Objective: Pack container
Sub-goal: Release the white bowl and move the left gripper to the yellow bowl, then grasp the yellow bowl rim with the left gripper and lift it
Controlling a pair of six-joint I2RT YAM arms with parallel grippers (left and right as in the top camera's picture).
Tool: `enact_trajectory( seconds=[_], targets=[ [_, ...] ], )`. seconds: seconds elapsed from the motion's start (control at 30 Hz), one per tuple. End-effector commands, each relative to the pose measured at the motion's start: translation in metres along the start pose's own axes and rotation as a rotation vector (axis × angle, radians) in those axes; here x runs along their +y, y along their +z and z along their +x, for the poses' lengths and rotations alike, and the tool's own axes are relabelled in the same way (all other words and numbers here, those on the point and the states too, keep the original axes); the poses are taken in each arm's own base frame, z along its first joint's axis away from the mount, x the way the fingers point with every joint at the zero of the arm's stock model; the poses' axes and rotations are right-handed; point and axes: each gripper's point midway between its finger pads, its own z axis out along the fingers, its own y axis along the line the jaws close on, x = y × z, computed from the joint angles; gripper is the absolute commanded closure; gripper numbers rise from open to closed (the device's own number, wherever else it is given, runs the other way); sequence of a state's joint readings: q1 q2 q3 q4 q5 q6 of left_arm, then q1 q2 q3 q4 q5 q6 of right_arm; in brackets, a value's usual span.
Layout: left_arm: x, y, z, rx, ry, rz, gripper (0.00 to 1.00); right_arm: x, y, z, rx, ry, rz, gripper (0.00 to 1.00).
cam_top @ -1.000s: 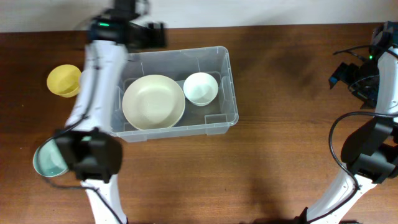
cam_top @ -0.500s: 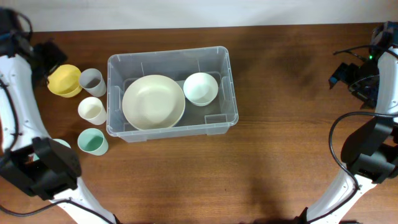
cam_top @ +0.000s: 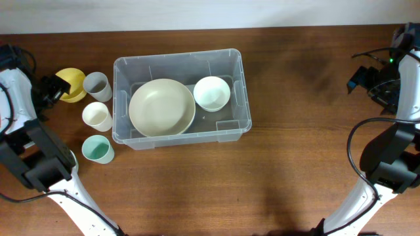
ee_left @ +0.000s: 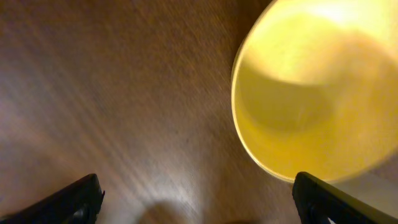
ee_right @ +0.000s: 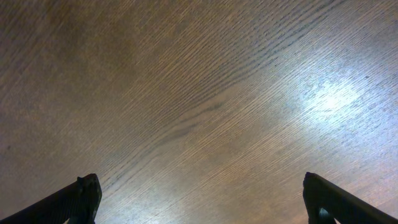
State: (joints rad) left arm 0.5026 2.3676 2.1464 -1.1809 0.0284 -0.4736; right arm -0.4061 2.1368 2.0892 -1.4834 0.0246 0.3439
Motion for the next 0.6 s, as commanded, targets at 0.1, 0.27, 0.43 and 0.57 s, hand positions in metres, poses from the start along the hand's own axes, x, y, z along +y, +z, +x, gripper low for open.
enact_trajectory(
  seconds=[0.1,0.27,0.43,0.57],
  targets=[
    [0.003,0.031,0.005,0.046,-0.015,-0.014,0.01,-0.001,-0.001,0.001,-0.001,0.011,0.002,0.01],
    [0.007,0.047,0.008,0.072,-0.019,-0.028,0.2,-0.001,-0.001,0.001,-0.001,0.011,0.002,0.01],
    [0.008,0.047,0.004,0.062,-0.024,-0.023,0.76,-0.001,-0.001,0.001,-0.001,0.011,0.002,0.01],
    [0.006,0.036,-0.01,0.021,-0.031,-0.004,0.91,-0.001,-0.001,0.001,-0.001,0.011,0.003,0.01]
  ],
)
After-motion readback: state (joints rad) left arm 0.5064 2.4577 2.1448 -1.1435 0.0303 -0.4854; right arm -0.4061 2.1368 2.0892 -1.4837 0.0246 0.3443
